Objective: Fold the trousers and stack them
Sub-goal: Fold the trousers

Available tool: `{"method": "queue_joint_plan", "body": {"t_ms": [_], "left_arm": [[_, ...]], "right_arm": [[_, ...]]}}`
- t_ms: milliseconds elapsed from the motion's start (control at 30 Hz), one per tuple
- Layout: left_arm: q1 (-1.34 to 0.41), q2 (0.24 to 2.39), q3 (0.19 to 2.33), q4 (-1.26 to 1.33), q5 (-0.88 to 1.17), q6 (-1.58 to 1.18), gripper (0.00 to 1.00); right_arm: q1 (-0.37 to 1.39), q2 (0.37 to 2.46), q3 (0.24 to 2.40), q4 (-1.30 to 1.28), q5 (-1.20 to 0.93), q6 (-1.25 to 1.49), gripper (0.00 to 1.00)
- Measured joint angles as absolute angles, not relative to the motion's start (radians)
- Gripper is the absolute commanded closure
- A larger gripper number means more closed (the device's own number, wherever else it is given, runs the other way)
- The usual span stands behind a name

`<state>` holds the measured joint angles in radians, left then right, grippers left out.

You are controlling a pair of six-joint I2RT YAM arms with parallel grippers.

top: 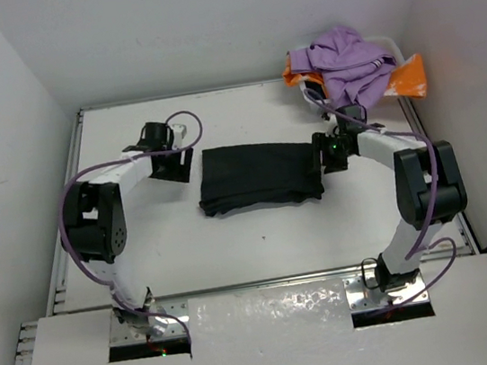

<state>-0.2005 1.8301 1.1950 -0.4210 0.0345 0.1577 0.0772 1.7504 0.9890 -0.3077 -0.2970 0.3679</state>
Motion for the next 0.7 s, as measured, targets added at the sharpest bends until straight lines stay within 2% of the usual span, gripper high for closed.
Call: {"method": "queue_joint_plan", "body": {"t_ms": [67, 100, 233, 467, 700], "left_arm": [[-0.179, 1.806, 1.197, -0.437, 0.037, 0.157, 0.28], [-0.171, 1.795, 1.200, -0.444, 0.039, 0.157, 0.28], [-0.137, 1.743, 1.212, -0.471, 0.055, 0.152, 0.27], [-0.014, 1.666, 1.213, -0.484, 0.093, 0.146, 0.27], [0.133, 1.633, 1.199, -0.485, 0.082, 0.141, 0.27]], "right_arm": [[0.062, 1.724, 1.005, -0.334, -0.300, 0.354, 0.35], [0.044, 1.706, 1.010, -0.347, -0.302, 0.353, 0.23], [-0.114, 1.606, 1.022, -0.392, -0.315, 0.347, 0.02], [-0.390, 1.452, 1.066, -0.496, -0.291, 0.305, 0.01], [-0.555, 1.354, 0.994, -0.514, -0.245, 0.308, 0.01]]}}
